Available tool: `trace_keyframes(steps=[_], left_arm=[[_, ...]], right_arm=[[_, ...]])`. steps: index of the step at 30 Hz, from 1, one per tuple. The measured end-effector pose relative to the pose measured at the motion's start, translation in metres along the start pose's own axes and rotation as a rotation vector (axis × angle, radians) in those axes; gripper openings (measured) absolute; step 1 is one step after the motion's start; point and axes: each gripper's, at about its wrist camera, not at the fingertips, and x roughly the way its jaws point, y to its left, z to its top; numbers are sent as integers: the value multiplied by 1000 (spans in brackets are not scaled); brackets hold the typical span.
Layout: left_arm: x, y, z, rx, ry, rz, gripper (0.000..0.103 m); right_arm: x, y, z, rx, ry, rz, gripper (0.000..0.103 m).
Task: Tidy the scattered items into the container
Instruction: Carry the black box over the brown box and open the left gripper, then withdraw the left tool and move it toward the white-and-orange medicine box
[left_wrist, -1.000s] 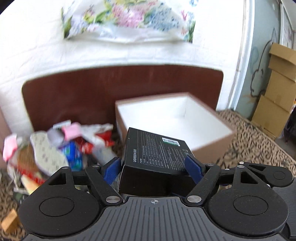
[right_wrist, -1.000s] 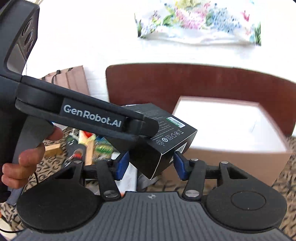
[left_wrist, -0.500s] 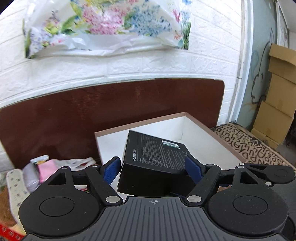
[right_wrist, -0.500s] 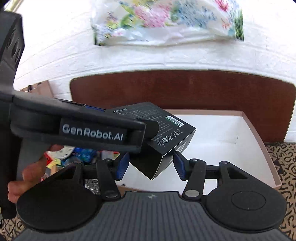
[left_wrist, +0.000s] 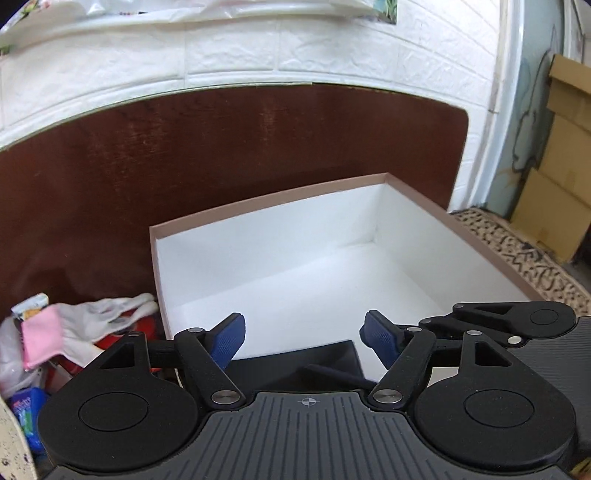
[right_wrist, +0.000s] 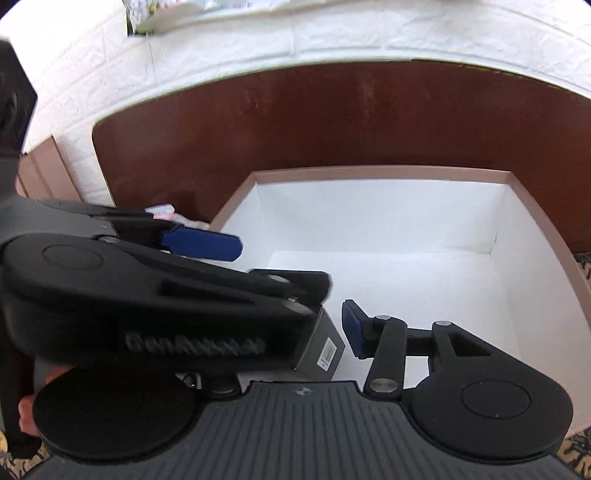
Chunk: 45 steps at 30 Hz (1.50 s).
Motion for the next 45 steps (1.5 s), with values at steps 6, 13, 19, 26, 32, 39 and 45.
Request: trace_keyframes(steps=[6, 13, 19, 26, 32, 39, 45], left_arm=[[-2, 9, 0, -28, -60, 82, 103], [-4, 19, 4, -48, -47, 118, 103], [-11, 25, 3, -37, -60, 136, 103], [-19, 35, -4, -49, -46, 156, 103], [-42, 29, -15, -40, -38, 184, 103], [-81, 23, -30, -79, -34, 209, 103], [-118, 16, -54, -79, -63, 261, 103]], right_arm=[[4, 1, 6, -15, 1, -54, 74], [6, -1, 8, -5, -6, -169, 101], [4, -3, 6, 0, 2, -173, 101], [-2, 0, 5, -8, 7, -154, 101], [-17, 9, 2, 18, 2, -146, 102], [-47, 33, -5, -14, -43, -153, 102], [-75, 56, -19, -43, -68, -142, 103]])
